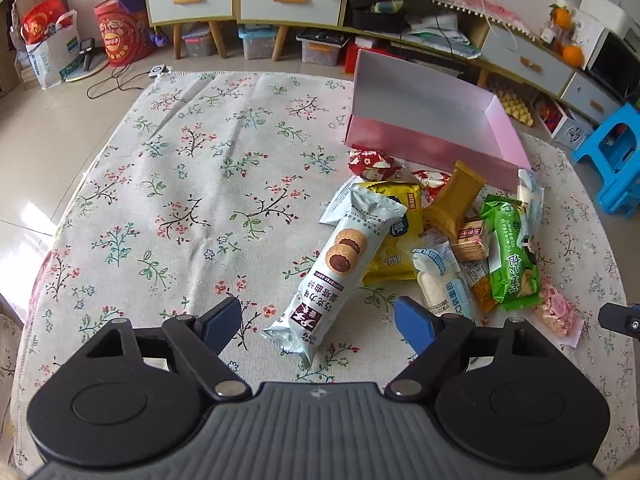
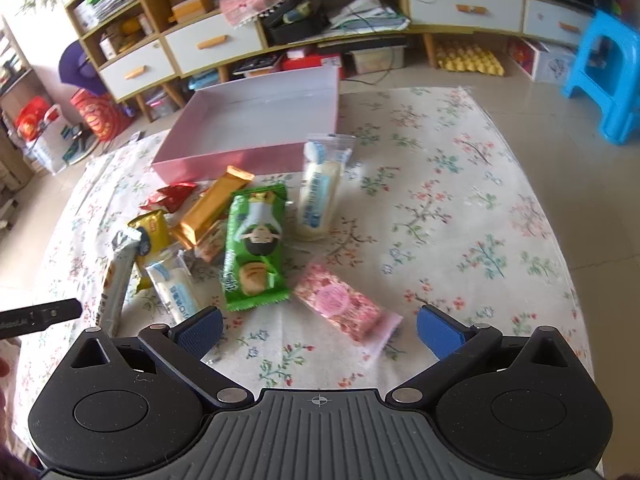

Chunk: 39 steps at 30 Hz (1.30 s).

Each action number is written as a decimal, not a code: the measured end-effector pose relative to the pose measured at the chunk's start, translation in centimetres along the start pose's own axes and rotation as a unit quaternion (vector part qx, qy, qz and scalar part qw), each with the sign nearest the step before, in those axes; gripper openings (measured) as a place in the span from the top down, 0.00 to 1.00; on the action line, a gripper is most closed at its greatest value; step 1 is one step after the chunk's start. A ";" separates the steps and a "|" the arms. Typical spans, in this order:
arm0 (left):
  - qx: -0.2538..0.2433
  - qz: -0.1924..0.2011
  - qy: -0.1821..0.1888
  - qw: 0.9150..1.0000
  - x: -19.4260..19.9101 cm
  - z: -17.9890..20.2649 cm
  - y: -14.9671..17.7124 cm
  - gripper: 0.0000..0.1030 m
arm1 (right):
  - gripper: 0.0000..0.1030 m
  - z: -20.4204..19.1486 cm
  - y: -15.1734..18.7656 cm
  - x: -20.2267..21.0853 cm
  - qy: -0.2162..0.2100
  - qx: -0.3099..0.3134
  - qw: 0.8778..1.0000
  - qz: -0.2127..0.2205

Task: Organize snacks
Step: 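Move both grippers toward the snack pile, then grasp the white cookie bar with left gripper while right gripper grasps green snack pack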

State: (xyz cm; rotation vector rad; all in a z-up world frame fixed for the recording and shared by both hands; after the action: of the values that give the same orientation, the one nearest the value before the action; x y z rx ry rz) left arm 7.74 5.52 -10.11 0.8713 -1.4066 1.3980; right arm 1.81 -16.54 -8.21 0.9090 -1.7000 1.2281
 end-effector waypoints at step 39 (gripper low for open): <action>-0.048 -0.016 -0.023 0.998 -3.0 1.2 -1.0 0.78 | 0.52 -4.1 -3.8 -6.5 -0.034 0.009 0.999 -0.029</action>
State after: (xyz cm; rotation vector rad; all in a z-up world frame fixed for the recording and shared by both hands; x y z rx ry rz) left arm 9.47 3.90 -12.48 0.8642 -1.4758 1.2821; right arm 8.59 -13.01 -12.07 1.0133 -1.7057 1.1894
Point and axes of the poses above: each gripper's, at about its wrist camera, not at the fingertips, and x roughly against the way its jaws point, z to its right, y to its underside, the point moved 5 cm from there along -x, roughly the way its jaws point, and after that the axes turned 12 degrees about -z, right-handed, at the moved point
